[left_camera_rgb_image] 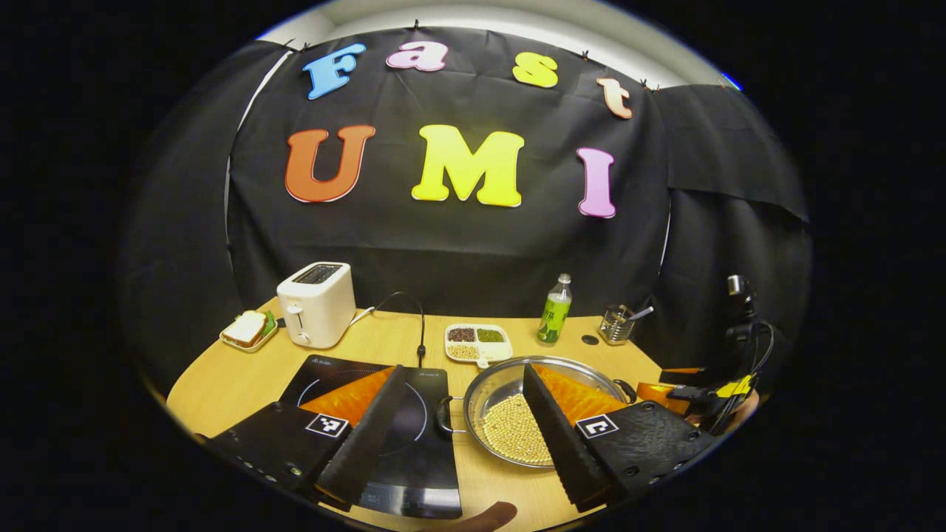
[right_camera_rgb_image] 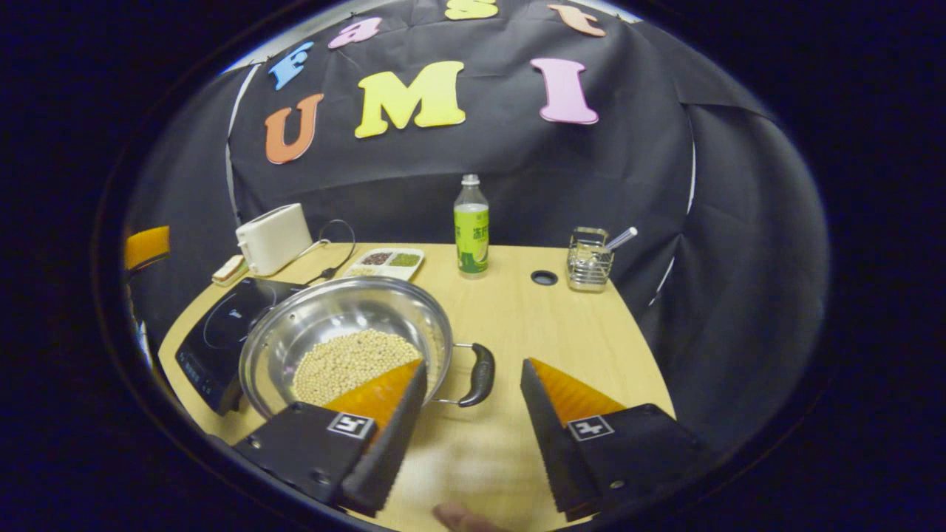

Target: First push the handle of the pot to place it horizontally, then grasp the pot with both hands and set it on the induction cooktop.

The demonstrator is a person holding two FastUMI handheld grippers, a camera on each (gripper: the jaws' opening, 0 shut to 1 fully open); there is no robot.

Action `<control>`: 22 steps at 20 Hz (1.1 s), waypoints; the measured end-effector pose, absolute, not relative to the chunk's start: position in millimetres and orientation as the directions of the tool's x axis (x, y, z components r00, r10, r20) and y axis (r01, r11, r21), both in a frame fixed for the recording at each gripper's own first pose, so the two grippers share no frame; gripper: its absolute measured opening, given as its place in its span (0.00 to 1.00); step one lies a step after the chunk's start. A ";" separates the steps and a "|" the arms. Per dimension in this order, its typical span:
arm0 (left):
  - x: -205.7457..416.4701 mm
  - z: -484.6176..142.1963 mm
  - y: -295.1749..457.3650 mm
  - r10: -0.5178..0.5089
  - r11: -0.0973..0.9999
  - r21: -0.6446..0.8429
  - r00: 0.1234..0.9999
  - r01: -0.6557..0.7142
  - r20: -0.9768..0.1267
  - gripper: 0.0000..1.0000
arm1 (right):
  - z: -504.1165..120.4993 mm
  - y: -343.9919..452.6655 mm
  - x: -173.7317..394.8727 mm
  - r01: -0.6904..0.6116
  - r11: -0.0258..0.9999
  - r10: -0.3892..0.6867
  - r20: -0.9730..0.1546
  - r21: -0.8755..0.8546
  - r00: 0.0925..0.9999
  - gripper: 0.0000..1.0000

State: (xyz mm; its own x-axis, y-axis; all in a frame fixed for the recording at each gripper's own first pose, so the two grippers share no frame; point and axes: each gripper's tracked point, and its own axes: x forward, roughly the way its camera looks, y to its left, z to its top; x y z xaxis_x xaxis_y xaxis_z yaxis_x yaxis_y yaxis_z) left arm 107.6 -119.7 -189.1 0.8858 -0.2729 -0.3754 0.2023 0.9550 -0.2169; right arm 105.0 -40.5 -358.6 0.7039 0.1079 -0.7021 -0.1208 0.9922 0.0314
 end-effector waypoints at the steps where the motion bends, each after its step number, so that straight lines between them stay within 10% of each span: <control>1: 112.7 -199.9 -124.3 -0.280 0.954 -0.219 0.874 0.206 -0.397 0.96 | -363.5 -42.7 107.4 -0.094 0.995 0.097 -0.708 0.043 0.700 0.91; 22: 159.1 -337.5 -151.0 -0.278 0.960 -0.216 0.686 0.178 -0.672 0.95 | -401.8 -7.3 132.3 -0.052 0.976 0.200 -0.782 0.211 0.590 0.91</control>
State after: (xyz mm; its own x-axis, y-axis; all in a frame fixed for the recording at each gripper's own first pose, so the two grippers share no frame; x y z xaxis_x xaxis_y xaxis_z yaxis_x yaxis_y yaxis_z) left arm 159.1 -151.0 -337.5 0.6859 -0.2784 -0.6724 0.1783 0.9600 -0.2157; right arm 132.3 -7.3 -401.8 0.5899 0.2004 -0.7822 -0.0518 0.9761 0.2109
